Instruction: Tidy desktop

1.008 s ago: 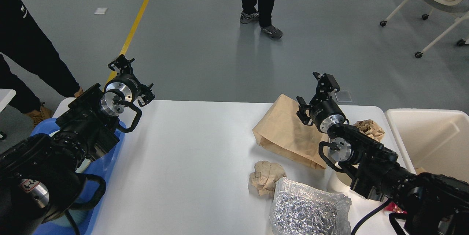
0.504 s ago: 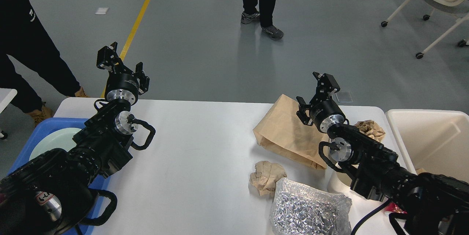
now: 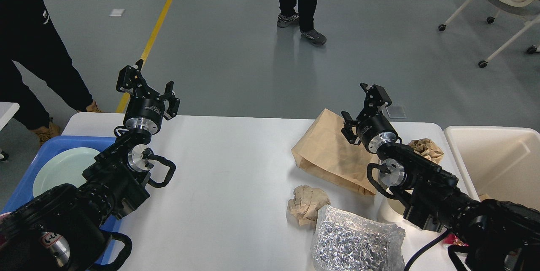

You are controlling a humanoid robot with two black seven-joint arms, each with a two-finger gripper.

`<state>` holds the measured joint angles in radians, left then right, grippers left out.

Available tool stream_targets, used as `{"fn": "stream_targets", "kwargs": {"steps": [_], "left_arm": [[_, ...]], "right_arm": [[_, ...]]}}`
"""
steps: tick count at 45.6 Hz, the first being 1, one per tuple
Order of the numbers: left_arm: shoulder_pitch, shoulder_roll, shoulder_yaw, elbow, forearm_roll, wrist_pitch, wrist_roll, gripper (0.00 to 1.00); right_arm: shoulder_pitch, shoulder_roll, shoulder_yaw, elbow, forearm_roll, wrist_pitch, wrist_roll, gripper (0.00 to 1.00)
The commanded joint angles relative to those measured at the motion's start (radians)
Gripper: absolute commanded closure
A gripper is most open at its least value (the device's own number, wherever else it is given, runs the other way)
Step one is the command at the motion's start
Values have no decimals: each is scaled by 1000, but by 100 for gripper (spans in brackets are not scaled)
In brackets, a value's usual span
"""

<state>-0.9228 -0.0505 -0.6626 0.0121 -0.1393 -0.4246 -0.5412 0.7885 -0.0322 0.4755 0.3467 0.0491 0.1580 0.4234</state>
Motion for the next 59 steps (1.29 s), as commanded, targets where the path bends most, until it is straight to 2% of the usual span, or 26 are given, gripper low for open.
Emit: {"fn": "stream_targets", "kwargs": {"steps": [1, 59], "left_arm": [[19, 0, -2, 0, 0, -6, -2, 4], [21, -2, 6, 0, 1, -13, -5, 4]], "right_arm": [[0, 0, 0, 0, 0, 0, 0, 0], [0, 0, 0, 0, 0, 2, 0, 0]]}}
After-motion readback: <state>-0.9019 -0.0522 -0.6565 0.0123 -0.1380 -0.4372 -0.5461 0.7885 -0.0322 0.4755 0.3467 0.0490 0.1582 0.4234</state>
